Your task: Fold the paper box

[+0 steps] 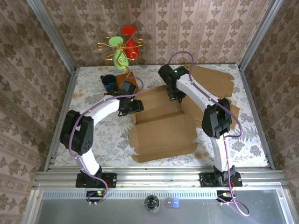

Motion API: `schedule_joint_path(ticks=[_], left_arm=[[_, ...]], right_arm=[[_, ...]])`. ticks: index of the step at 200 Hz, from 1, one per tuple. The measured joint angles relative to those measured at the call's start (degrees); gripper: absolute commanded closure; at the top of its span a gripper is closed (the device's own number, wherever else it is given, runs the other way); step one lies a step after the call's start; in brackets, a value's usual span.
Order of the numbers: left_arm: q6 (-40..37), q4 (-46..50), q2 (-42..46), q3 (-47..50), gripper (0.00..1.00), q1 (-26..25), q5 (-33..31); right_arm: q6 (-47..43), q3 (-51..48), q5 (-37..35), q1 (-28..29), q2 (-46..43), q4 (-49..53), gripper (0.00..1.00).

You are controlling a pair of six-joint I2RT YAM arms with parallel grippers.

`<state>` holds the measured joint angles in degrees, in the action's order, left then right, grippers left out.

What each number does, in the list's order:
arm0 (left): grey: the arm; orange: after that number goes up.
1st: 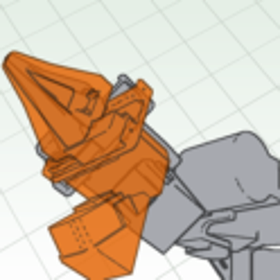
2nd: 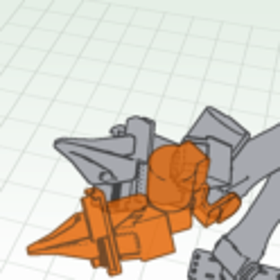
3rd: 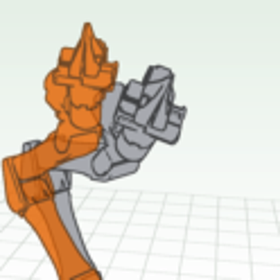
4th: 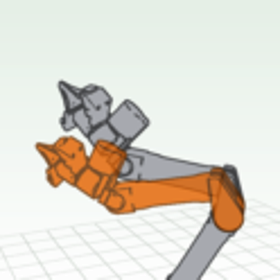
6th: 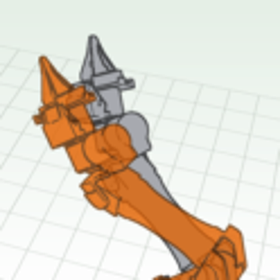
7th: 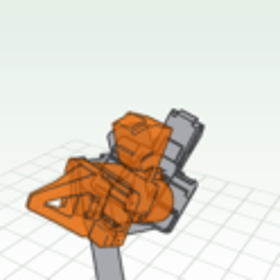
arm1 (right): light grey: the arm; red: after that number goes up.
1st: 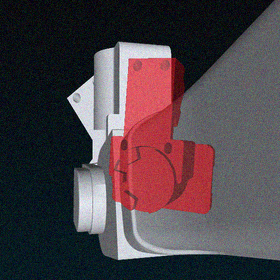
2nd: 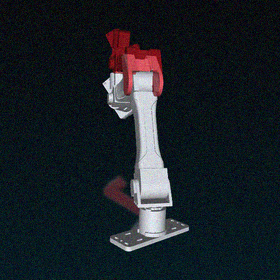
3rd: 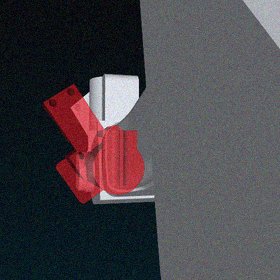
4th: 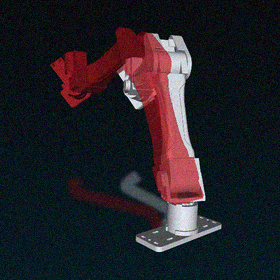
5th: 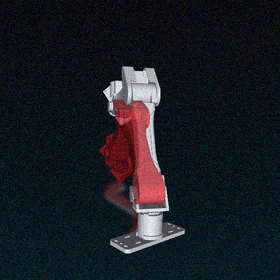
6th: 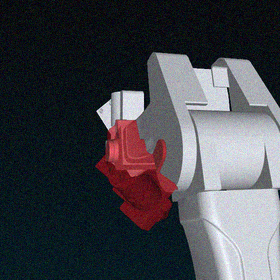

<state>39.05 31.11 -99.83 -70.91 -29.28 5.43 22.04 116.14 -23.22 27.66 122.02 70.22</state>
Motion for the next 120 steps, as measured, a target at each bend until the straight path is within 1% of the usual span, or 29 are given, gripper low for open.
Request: schedule_joint_path(ticks=[29,46,59,91,120], left_arm=[[0.90,0.37,1.31,0.02,0.25,0.00,1.46],[2.16,0.79,3.19,0.02,0.25,0.00,2.16],[3.61,1.53,5.09,0.02,0.28,0.00,2.51],[9.66,4.31,11.82,1.09,0.32,-0.79,2.75],[16.57,5.75,19.54,6.27,0.32,-2.08,3.43]], right_arm=[[0.98,-0.02,1.51,-1.60,0.31,0.66,1.00],[1.57,-0.52,2.78,-3.19,0.33,0.76,1.00],[2.23,-1.09,3.80,-4.81,0.33,0.72,1.00],[3.96,-3.98,7.28,-9.62,0.31,0.59,1.00],[6.56,-9.07,12.17,-15.06,0.09,-0.83,1.00]])
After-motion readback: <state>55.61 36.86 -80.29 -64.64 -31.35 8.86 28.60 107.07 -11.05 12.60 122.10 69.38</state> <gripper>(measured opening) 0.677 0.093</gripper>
